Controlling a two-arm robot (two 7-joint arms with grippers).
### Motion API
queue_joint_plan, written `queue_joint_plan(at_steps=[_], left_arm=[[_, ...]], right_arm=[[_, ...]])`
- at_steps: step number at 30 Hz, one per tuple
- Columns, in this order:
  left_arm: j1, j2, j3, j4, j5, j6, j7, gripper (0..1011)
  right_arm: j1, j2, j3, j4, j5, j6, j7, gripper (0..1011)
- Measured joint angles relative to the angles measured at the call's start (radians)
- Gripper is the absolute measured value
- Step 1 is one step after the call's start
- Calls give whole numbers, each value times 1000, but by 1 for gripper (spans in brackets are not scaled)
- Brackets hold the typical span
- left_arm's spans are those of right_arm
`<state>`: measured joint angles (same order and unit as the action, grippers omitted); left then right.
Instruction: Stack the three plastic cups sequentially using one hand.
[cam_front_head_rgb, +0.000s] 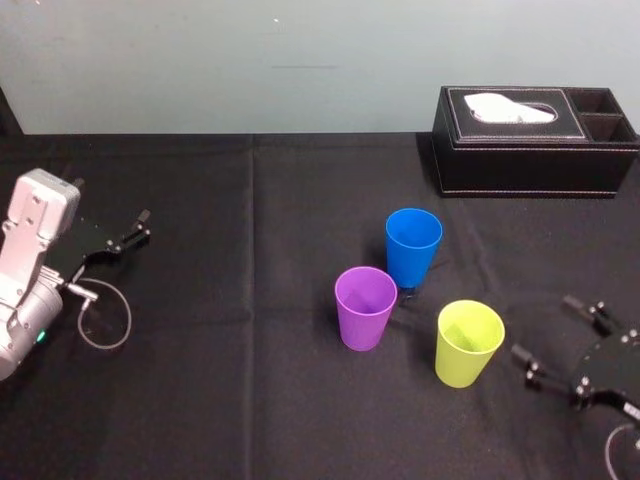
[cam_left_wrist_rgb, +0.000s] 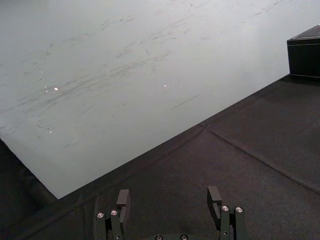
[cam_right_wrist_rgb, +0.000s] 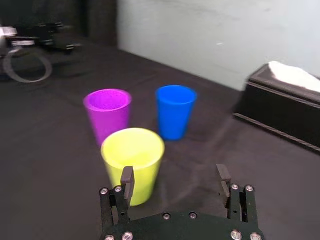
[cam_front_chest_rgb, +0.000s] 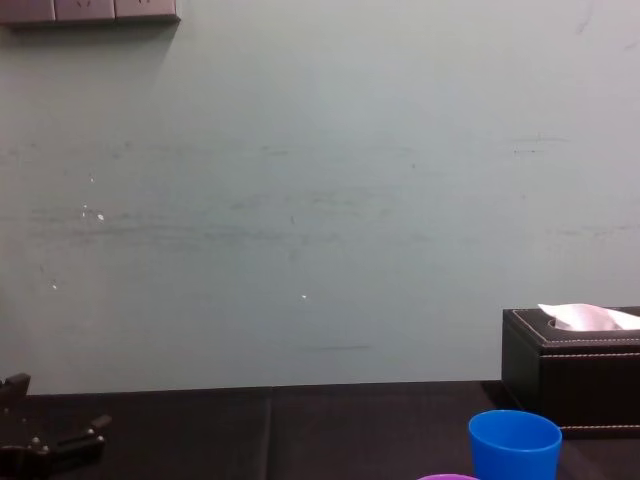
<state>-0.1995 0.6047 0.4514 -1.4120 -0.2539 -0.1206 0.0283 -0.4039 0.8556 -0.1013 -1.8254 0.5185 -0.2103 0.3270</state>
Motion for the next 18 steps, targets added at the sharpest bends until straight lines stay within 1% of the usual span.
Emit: queue_joint_plan(at_steps=[5, 8, 13, 18], left_arm=[[0, 0, 0, 0, 0, 0, 0, 1011], [0, 0, 0, 0, 0, 0, 0, 1011], [0, 0, 0, 0, 0, 0, 0, 1011], [0, 0, 0, 0, 0, 0, 0, 1011]], right_arm=[[-1, 12, -17, 1, 7, 12, 67, 1003], [1, 12, -23, 1, 7, 22, 83, 1003], [11, -4, -33, 3, 6, 38, 99, 1003], [40, -38, -46, 23, 1, 44, 115, 1003]])
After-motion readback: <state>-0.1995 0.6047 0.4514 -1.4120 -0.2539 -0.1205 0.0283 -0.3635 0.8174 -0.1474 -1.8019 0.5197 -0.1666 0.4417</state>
